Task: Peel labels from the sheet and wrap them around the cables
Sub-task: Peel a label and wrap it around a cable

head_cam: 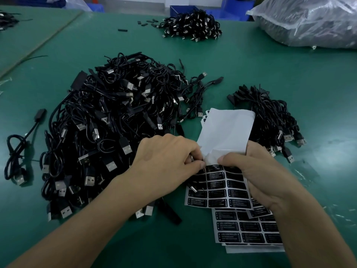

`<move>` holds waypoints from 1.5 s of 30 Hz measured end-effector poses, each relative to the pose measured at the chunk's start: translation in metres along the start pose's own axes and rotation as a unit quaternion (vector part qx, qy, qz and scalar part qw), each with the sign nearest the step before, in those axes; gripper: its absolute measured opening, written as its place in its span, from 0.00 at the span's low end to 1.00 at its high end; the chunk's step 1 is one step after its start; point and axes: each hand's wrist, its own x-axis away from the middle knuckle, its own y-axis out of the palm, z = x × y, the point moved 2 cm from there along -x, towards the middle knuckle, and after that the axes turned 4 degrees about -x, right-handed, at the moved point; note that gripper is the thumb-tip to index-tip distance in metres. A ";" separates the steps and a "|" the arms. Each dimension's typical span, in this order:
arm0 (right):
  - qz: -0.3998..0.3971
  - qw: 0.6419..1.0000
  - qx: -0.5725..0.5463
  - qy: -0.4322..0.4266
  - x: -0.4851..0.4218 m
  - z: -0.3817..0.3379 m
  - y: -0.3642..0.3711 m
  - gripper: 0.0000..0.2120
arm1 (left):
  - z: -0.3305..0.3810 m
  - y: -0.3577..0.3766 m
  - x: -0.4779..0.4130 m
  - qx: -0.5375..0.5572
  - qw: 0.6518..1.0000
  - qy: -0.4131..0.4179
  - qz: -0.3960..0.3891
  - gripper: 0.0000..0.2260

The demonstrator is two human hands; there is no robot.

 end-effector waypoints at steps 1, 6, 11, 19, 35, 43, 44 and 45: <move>-0.002 1.000 0.002 -0.002 0.000 0.000 0.000 0.14 | 0.000 0.000 0.000 0.001 1.000 0.000 -0.001 0.08; 0.003 1.000 0.014 -0.006 0.001 -0.003 0.000 0.14 | 0.002 -0.001 0.000 -0.008 1.000 -0.004 0.001 0.07; -0.001 0.989 0.113 -0.092 0.007 -0.011 0.001 0.14 | 0.001 -0.003 0.000 0.016 1.000 -0.018 0.014 0.08; 0.073 0.953 0.275 -0.105 0.013 -0.013 -0.004 0.15 | -0.005 -0.018 -0.002 0.328 0.941 -0.031 0.079 0.07; 0.217 0.864 0.396 -0.224 0.014 -0.008 0.007 0.14 | -0.004 -0.008 0.000 0.170 0.983 -0.020 0.063 0.05; 0.201 0.932 0.250 -0.169 0.015 -0.013 -0.007 0.20 | 0.008 0.005 0.005 -0.055 0.997 0.032 0.054 0.17; 0.185 0.942 0.233 -0.157 0.013 -0.012 -0.007 0.22 | 0.008 0.005 0.005 -0.059 0.996 0.036 0.057 0.16; 0.168 0.952 0.210 -0.145 0.011 -0.012 -0.006 0.24 | 0.009 0.004 0.005 -0.064 0.996 0.038 0.056 0.14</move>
